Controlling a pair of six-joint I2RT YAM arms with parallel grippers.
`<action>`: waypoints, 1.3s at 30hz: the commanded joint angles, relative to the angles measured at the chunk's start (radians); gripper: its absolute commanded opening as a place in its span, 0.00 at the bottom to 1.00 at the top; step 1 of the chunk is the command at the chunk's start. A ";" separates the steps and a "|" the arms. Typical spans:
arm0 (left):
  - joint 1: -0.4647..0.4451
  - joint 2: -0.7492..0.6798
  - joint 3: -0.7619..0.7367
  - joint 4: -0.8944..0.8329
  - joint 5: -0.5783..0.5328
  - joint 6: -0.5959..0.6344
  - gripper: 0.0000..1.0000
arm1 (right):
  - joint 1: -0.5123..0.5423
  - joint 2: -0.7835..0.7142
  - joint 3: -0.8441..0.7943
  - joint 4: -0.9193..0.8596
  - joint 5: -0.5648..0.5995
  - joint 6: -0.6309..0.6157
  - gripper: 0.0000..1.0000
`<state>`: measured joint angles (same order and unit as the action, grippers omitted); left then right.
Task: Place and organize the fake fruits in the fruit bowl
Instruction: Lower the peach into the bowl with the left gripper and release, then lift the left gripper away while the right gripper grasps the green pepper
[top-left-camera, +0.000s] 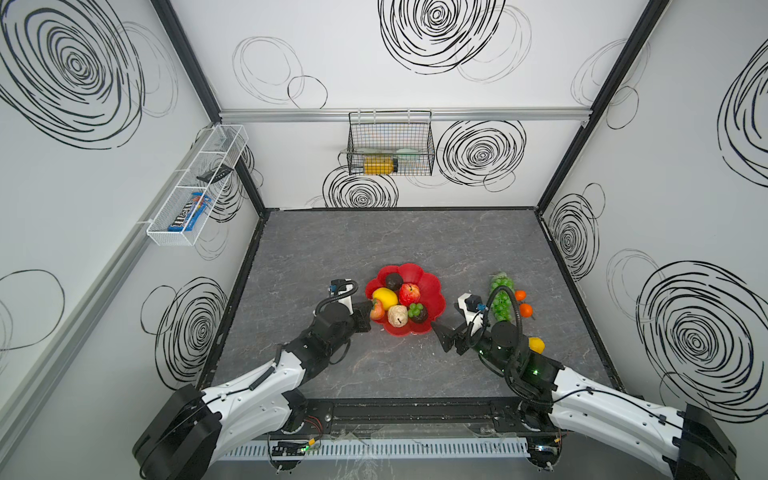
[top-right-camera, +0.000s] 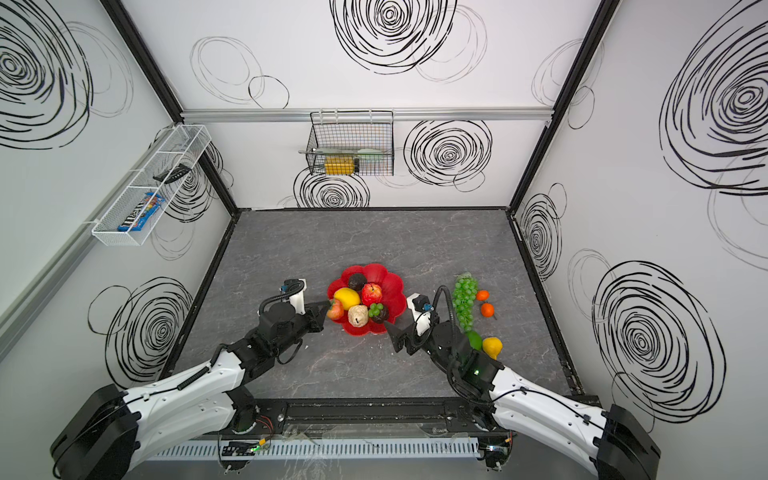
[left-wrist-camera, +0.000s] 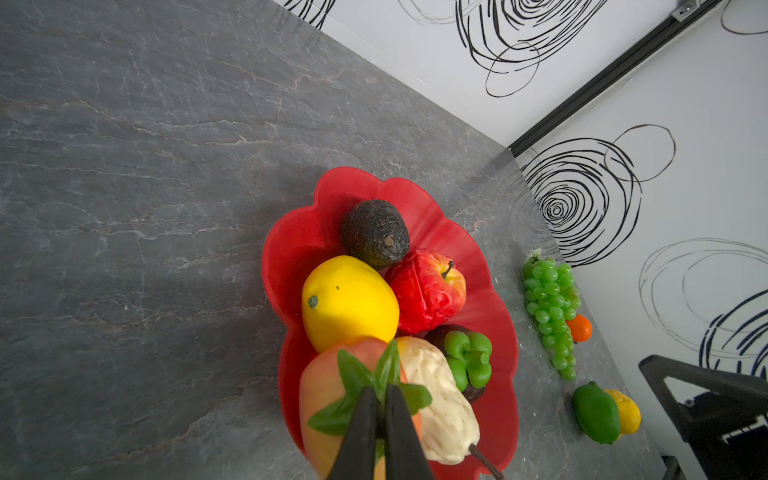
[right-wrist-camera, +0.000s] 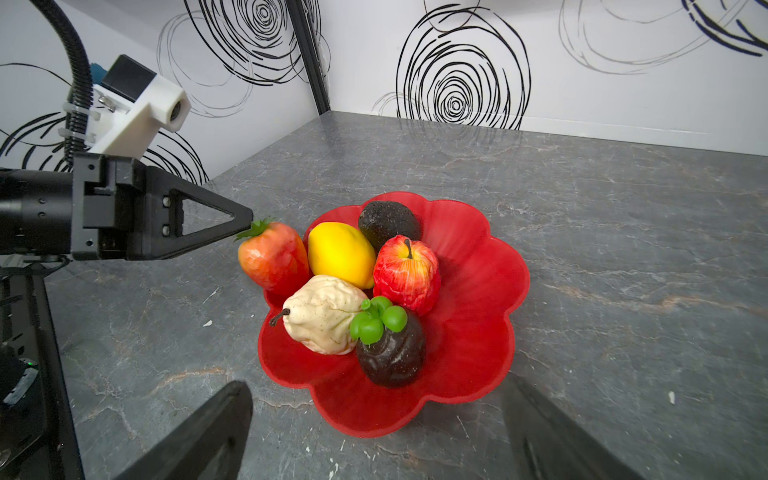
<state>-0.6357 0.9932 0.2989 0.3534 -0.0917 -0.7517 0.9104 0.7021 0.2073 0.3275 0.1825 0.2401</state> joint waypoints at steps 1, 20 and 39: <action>-0.005 0.017 -0.013 0.068 0.007 -0.017 0.12 | -0.005 -0.001 -0.001 0.027 -0.006 0.007 0.97; -0.007 -0.071 0.002 -0.050 -0.042 0.006 0.34 | -0.010 -0.009 0.001 0.016 0.013 0.017 0.97; 0.015 -0.708 -0.157 -0.352 -0.226 0.227 0.67 | -0.391 0.186 0.297 -0.554 0.126 0.349 0.99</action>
<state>-0.6327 0.3340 0.1623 0.0540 -0.2768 -0.5888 0.5846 0.8742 0.4740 -0.0917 0.3302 0.4973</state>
